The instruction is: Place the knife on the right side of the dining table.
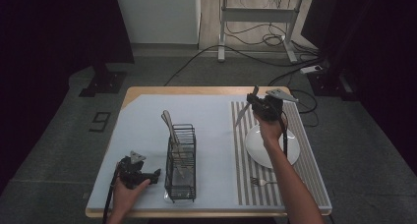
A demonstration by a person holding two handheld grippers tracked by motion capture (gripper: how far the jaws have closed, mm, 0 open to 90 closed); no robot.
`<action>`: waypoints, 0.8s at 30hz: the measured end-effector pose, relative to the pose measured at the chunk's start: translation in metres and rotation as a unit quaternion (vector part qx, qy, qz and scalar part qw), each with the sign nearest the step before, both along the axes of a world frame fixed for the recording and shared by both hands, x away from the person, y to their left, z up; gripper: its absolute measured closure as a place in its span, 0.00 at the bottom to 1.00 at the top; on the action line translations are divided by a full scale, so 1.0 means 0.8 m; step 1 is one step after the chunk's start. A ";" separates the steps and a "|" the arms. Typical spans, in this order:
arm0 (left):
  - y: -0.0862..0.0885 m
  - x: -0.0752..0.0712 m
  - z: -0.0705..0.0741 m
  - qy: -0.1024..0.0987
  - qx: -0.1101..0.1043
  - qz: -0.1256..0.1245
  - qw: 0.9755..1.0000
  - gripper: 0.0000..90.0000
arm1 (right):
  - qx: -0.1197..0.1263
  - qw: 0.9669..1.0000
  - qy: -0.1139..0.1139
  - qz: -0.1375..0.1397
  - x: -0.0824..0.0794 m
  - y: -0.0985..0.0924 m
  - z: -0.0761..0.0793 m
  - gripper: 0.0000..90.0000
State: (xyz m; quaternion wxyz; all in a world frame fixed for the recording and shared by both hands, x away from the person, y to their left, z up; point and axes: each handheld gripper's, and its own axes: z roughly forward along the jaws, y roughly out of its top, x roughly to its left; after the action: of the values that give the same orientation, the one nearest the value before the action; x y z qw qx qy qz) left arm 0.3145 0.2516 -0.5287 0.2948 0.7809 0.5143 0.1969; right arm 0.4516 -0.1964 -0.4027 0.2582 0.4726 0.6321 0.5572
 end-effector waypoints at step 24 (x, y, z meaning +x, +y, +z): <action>0.000 0.000 0.000 0.000 0.000 0.000 1.000 0.00 | 0.015 1.000 -0.001 -0.027 0.038 -0.010 -0.008 0.93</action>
State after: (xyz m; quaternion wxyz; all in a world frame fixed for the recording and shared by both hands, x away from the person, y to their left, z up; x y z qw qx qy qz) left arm 0.3146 0.2517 -0.5287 0.2948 0.7810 0.5142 0.1969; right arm 0.4817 -0.2043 -0.4093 0.2667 0.4932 0.6105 0.5594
